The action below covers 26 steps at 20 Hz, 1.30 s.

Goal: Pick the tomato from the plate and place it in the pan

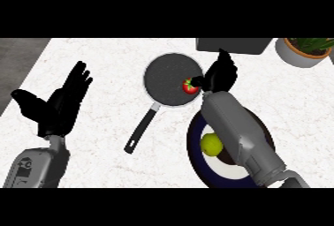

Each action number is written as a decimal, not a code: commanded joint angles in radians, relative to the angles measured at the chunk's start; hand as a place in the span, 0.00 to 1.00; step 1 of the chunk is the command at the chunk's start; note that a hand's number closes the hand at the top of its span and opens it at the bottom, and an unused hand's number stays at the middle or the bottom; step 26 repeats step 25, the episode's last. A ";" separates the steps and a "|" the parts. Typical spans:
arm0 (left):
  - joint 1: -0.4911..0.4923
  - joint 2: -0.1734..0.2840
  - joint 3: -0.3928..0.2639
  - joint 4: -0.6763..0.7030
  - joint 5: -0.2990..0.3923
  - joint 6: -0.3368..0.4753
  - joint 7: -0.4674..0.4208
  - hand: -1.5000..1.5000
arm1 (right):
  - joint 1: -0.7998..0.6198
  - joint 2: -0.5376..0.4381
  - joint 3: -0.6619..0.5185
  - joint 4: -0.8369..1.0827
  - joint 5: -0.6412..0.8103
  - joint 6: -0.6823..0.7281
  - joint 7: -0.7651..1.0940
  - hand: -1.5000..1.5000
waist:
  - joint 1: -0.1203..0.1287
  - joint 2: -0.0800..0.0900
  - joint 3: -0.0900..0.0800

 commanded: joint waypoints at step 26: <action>0.083 -0.031 0.036 -0.027 -0.021 0.016 -0.028 0.50 | 0.848 0.006 0.467 -0.987 0.192 -0.425 0.057 0.00 | -0.091 -0.021 -0.002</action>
